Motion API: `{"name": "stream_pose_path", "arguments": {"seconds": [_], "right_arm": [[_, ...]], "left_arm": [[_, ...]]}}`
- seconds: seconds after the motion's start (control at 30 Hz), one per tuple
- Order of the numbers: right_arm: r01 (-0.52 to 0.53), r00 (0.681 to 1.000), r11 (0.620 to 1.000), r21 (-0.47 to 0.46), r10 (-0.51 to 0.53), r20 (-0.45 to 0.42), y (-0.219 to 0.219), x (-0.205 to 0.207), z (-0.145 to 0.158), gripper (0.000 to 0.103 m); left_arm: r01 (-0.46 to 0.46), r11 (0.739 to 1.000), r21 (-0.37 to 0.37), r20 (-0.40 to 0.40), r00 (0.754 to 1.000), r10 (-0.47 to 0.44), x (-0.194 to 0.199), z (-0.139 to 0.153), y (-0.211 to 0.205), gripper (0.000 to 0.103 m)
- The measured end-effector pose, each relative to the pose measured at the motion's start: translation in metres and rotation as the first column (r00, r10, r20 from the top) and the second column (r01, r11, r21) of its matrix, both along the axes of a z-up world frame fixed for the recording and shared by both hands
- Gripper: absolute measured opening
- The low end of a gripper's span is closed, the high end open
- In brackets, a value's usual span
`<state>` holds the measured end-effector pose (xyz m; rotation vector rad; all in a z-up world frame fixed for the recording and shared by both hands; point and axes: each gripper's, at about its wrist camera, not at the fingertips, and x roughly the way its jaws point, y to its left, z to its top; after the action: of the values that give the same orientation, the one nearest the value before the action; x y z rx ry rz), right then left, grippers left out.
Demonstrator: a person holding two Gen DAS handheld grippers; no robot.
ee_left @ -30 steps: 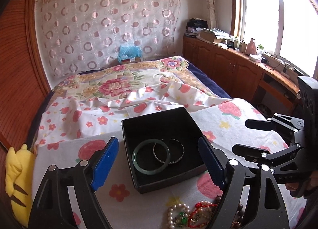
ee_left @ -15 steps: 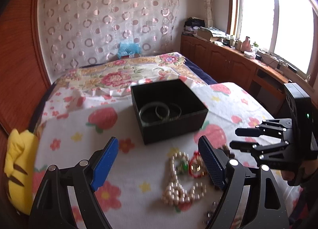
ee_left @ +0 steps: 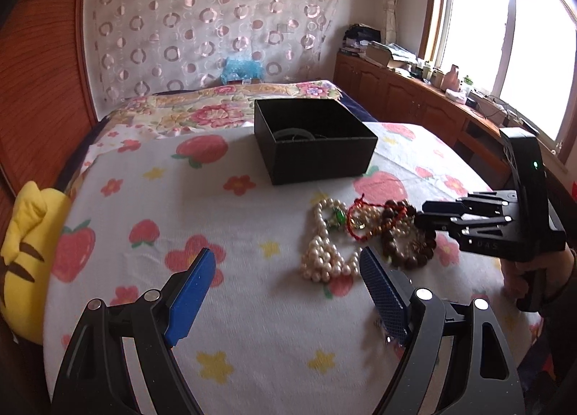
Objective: Organize jewelry
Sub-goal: 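Grasp the brown wooden bead bracelet with the right tool while the left tool grasps the pearl necklace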
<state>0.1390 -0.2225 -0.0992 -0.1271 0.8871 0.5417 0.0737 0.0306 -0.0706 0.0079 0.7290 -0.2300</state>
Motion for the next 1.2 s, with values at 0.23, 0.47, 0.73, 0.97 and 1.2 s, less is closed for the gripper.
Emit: {"name": "stream_pose_path", "arguments": {"seconds": [0.23,0.47,0.73,0.97,1.2], "right_arm": [[0.011,1.0,1.0,-0.009,-0.011,0.006,0.0,0.0,0.0,0.028],[0.018,1.0,0.999,-0.031,-0.017,0.018,0.001,-0.001,0.0,0.026],[0.019,1.0,0.999,-0.04,-0.018,0.023,0.003,-0.002,0.0,0.026],[0.019,1.0,0.999,-0.039,-0.018,0.023,0.003,-0.002,0.0,0.026],[0.019,1.0,0.999,-0.038,-0.018,0.021,0.004,-0.002,-0.001,0.026]], "left_arm": [[0.052,0.998,-0.023,-0.02,0.998,-0.053,-0.01,-0.009,-0.011,0.06],[0.088,0.996,-0.024,-0.038,0.995,-0.089,-0.002,-0.013,-0.022,0.048],[0.082,0.993,-0.081,-0.097,0.991,-0.09,0.027,-0.018,-0.02,0.026],[0.066,0.996,-0.063,-0.14,0.987,-0.075,0.043,-0.027,-0.021,0.026],[0.073,0.989,-0.131,-0.121,0.989,-0.089,0.035,-0.02,-0.012,0.007]]}}
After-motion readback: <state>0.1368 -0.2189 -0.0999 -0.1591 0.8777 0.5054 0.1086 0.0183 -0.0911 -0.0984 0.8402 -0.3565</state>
